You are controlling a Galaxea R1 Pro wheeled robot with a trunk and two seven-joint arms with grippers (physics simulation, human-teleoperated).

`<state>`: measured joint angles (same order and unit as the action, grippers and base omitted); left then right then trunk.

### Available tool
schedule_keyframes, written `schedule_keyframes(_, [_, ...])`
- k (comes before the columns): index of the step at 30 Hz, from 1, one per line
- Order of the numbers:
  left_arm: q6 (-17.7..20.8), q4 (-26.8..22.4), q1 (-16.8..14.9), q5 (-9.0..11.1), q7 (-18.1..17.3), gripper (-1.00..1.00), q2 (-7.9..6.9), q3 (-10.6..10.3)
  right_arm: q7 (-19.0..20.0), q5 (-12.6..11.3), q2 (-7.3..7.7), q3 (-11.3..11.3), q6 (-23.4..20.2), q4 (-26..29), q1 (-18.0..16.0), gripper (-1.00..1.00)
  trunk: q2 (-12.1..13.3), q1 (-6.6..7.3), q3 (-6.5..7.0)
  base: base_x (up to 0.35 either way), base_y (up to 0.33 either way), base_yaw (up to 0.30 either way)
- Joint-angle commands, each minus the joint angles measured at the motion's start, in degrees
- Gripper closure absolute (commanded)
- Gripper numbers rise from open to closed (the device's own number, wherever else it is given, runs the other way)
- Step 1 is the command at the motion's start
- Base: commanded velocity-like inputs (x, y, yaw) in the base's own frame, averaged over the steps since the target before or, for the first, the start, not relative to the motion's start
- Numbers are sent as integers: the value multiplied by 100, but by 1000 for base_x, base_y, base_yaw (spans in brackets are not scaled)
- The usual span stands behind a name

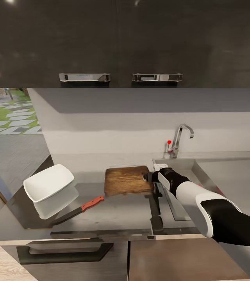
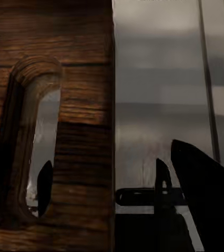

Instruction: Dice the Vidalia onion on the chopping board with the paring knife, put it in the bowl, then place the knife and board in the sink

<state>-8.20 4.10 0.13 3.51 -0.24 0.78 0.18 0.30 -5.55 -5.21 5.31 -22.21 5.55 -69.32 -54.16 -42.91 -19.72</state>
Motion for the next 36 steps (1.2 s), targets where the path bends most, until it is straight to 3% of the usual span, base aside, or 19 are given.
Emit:
schedule_keyframes(1, [-33, 12, -4, 36, -3, -100, 1, -1, 4, -58, 2, 49, -29, 6, -2, -100, -4, -1, -5, 0, 0, 0])
schedule_keyframes(36, [-33, 12, -4, 36, -3, -100, -1, -1, 31, -65, -3, 49, -12, -10, -1, -100, -4, -1, -5, 0, 0, 0])
